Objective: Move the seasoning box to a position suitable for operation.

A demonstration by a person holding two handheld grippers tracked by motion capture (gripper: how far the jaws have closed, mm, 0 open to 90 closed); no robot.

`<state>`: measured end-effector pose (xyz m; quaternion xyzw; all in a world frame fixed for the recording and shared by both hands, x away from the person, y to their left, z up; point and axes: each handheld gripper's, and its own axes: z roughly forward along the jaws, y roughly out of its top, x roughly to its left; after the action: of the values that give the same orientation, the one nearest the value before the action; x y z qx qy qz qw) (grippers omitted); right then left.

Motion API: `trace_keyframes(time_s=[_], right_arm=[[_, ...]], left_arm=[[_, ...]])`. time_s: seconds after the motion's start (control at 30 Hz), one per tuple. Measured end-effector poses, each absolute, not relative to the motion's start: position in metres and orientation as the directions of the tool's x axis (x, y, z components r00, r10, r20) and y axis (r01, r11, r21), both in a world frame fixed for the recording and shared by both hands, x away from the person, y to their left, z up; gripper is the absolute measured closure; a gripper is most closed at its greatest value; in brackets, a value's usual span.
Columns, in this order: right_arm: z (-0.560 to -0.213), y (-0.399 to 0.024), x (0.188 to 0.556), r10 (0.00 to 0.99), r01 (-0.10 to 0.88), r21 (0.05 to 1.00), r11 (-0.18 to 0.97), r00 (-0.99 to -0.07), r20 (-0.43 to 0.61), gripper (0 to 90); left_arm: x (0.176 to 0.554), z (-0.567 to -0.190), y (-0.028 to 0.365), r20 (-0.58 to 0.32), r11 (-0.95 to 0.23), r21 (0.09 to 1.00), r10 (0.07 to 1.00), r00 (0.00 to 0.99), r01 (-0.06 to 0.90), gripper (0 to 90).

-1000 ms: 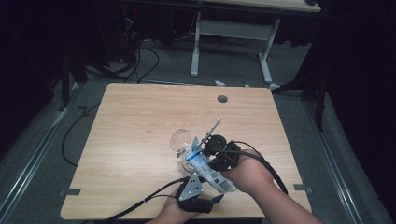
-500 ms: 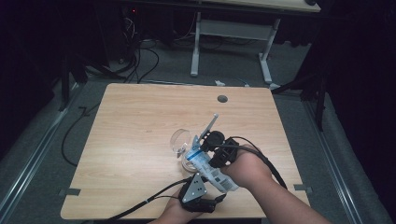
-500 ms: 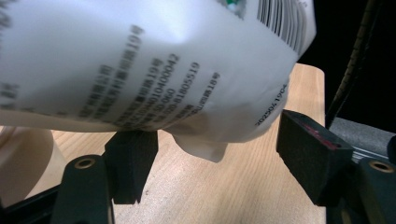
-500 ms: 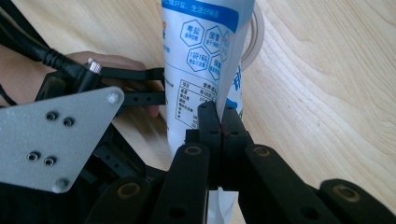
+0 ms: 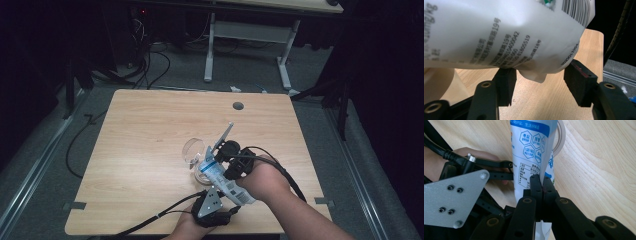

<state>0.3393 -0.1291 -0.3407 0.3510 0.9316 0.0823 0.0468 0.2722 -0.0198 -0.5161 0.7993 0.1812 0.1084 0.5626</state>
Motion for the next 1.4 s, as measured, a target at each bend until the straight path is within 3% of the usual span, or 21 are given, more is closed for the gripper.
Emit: trace_keyframes(time_s=[0.4, 1.4], right_arm=[[-0.331, -0.135, 0.336, 0.658, 0.637, 0.215, 0.740, -0.753, -0.032, 90.0], [-0.337, -0.132, 0.344, 0.650, 0.627, 0.217, 0.748, -0.758, -0.048, 90.0]], left_arm=[[0.265, -0.505, -0.016, -0.078, -0.268, 0.944, 0.380, 0.922, 0.190, 49.5], [0.264, -0.496, -0.022, -0.088, -0.267, 0.944, 0.356, 0.930, 0.192, 52.3]])
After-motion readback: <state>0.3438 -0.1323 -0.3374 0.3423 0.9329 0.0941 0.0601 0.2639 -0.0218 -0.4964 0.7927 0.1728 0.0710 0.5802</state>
